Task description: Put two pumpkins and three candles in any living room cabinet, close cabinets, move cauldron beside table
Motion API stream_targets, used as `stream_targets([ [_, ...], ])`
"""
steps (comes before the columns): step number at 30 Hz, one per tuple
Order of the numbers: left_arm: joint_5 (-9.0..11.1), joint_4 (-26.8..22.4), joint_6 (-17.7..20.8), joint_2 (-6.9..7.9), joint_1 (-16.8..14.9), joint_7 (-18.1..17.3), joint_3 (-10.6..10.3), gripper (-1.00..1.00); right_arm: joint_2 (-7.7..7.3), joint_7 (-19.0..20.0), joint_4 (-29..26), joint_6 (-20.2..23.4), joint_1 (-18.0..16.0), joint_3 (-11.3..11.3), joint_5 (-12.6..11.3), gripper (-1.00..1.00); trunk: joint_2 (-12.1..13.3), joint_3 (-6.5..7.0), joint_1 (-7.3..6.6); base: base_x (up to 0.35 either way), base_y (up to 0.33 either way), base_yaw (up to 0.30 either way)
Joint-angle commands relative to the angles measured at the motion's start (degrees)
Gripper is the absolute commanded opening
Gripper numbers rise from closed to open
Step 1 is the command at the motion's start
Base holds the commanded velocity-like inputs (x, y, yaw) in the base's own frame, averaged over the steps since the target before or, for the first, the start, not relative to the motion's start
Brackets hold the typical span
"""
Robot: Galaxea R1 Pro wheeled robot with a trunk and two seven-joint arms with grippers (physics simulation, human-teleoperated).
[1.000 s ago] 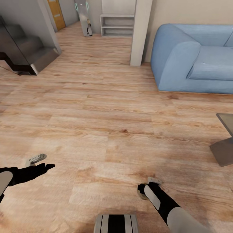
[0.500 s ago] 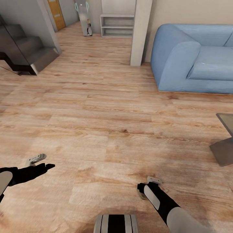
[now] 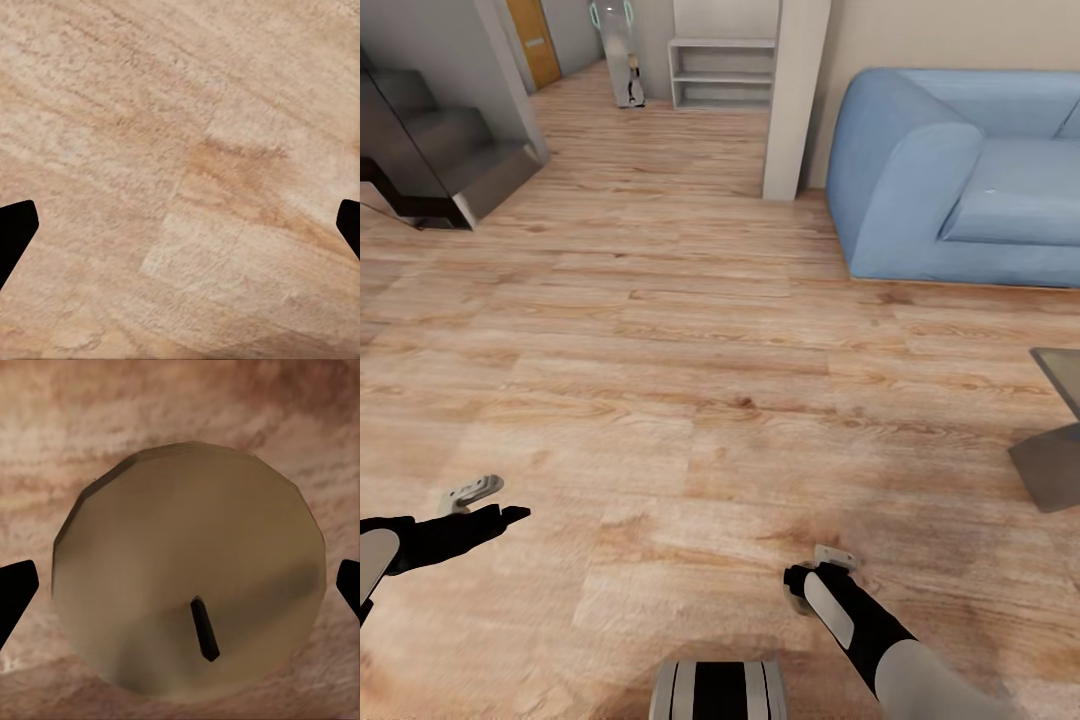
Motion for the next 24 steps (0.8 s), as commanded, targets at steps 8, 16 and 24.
stream_targets([
  [8, 0.6, 0.0, 0.2, -0.01, 0.0, 0.6, 0.0, 1.00, 0.00, -0.5, -0.1, 0.1, 0.0, 0.3, -0.4, 1.00, 0.0, -0.49, 0.04, 0.000, 0.000, 0.000],
  [16, 0.6, 0.0, 0.2, 0.02, 0.0, 0.6, 0.0, 1.00, 0.00, -0.4, -0.1, 0.1, 0.0, 0.3, -0.4, 1.00, -0.1, -1.15, 0.12, 0.000, 0.000, 0.000],
  [24, 0.6, 0.0, 0.2, 0.00, 0.0, 0.5, 0.0, 1.00, -0.08, 2.4, -0.1, 0.1, 0.0, 0.3, -0.5, 1.00, -0.1, -1.60, 0.17, 0.000, 0.000, 0.000],
])
